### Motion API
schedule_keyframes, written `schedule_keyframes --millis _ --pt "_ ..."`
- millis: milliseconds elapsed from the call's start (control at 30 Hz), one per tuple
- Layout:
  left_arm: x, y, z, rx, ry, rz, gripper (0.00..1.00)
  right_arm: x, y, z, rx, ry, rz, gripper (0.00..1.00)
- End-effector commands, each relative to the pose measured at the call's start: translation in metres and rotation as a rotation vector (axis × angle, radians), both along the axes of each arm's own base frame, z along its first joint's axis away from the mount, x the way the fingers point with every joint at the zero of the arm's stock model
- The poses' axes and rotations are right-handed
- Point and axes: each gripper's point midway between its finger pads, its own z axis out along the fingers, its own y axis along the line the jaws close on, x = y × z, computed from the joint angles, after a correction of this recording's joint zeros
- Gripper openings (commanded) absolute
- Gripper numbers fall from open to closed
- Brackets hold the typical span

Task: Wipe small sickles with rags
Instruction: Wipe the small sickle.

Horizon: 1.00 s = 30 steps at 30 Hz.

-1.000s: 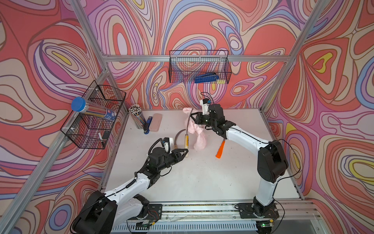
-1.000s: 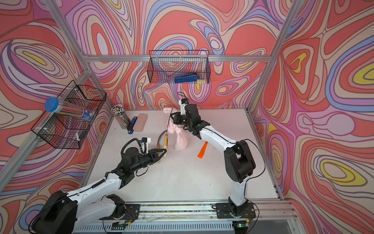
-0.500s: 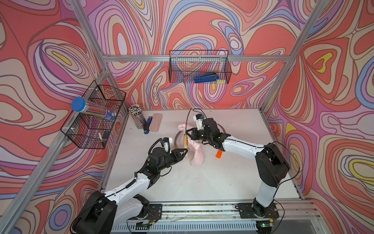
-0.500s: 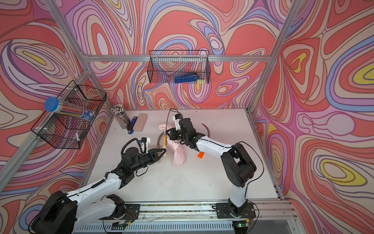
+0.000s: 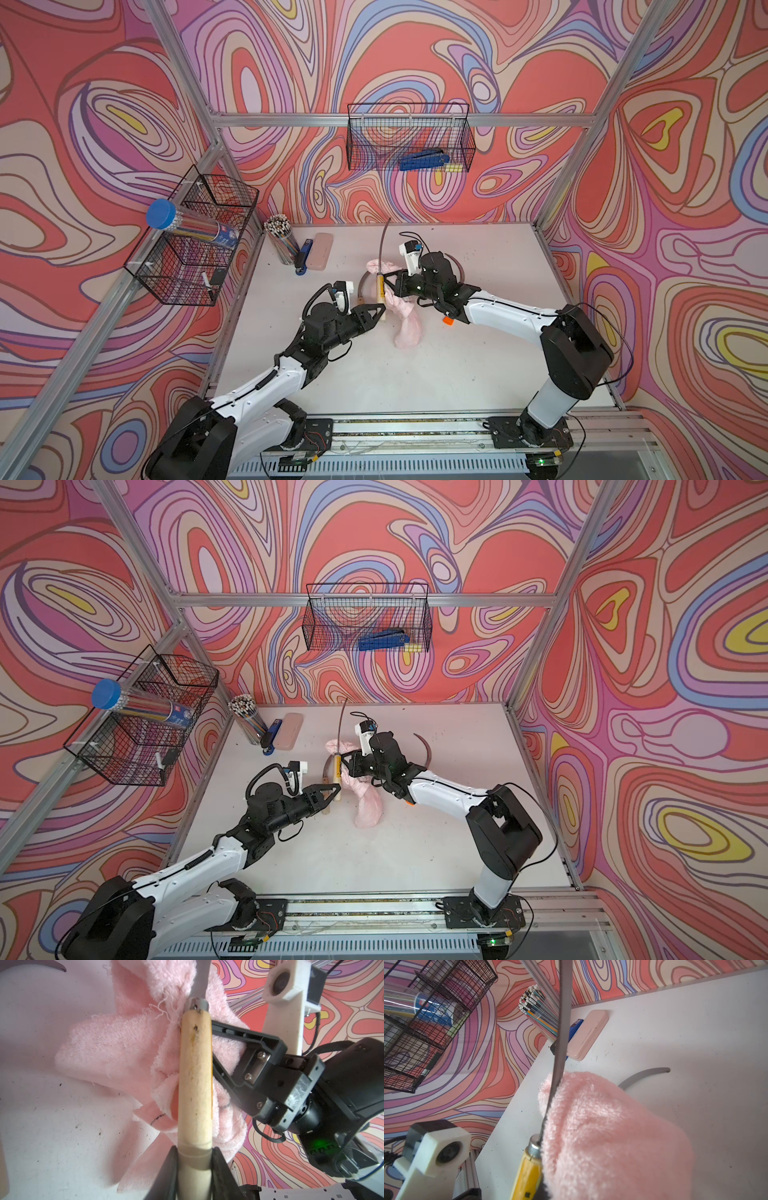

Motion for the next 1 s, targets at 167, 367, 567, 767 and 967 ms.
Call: schedule_keyframes --millis 167,367,567,767,967 --pt "0.001 0.0 0.001 -0.008 0.001 0.004 0.0 0.021 0.017 0.058 0.024 -0.111 -0.01 0.0" --pt "0.001 -0.001 0.002 -0.011 -0.001 0.0 0.0 0.042 0.013 0.079 0.023 -0.132 -0.043 0.0" --pt "0.001 -0.001 0.002 -0.011 -0.002 0.0 0.0 0.064 0.005 0.079 0.01 -0.122 -0.073 0.0" --pt "0.001 -0.001 0.002 -0.013 -0.001 -0.004 0.0 0.082 -0.008 0.098 0.025 -0.142 -0.106 0.0" --pt "0.001 -0.001 0.003 -0.011 -0.003 -0.003 0.0 0.085 -0.018 0.12 0.045 -0.174 -0.111 0.0"
